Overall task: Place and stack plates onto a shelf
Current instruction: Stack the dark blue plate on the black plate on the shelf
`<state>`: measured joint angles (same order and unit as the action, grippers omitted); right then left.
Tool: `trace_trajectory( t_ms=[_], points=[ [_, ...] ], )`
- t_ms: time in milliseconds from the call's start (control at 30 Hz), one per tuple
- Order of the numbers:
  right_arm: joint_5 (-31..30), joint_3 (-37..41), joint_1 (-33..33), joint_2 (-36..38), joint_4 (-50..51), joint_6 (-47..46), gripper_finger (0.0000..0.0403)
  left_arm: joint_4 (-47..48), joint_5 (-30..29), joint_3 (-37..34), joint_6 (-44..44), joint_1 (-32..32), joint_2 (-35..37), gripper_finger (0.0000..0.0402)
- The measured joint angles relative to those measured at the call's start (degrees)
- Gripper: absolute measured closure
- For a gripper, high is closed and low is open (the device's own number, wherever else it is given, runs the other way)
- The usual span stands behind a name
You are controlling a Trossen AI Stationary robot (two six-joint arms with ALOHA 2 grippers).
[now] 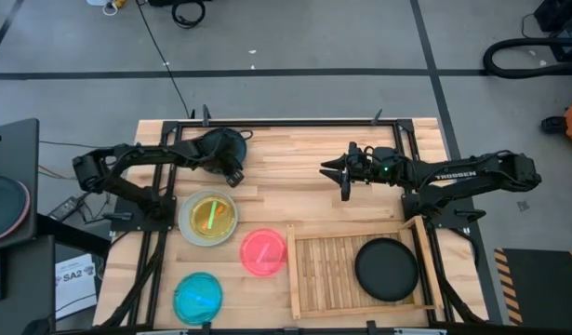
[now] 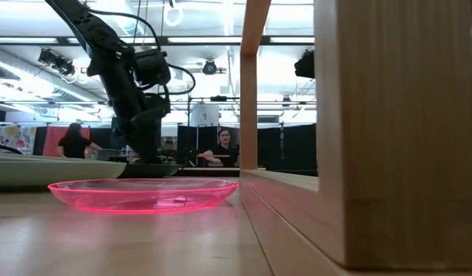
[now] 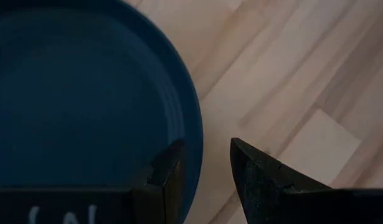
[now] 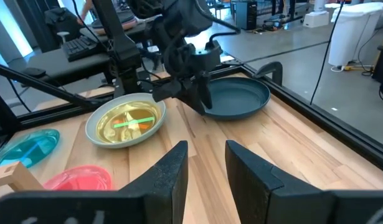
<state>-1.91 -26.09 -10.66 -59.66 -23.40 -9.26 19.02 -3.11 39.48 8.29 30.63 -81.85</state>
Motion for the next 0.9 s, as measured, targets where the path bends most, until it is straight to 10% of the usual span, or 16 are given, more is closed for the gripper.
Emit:
trace_trajectory(
  t_ms=[500, 900],
  points=[
    [0.0, 0.0, 0.0, 0.0, 0.0, 0.0, 0.029, 0.1, -0.1, 0.0, -0.1, 0.0, -5.2, 0.0272],
    [0.0, 0.0, 0.0, 0.0, 0.0, 0.0, 0.029, -0.3, -0.8, 0.2, -0.2, 0.0, -4.8, 0.037]
  ],
)
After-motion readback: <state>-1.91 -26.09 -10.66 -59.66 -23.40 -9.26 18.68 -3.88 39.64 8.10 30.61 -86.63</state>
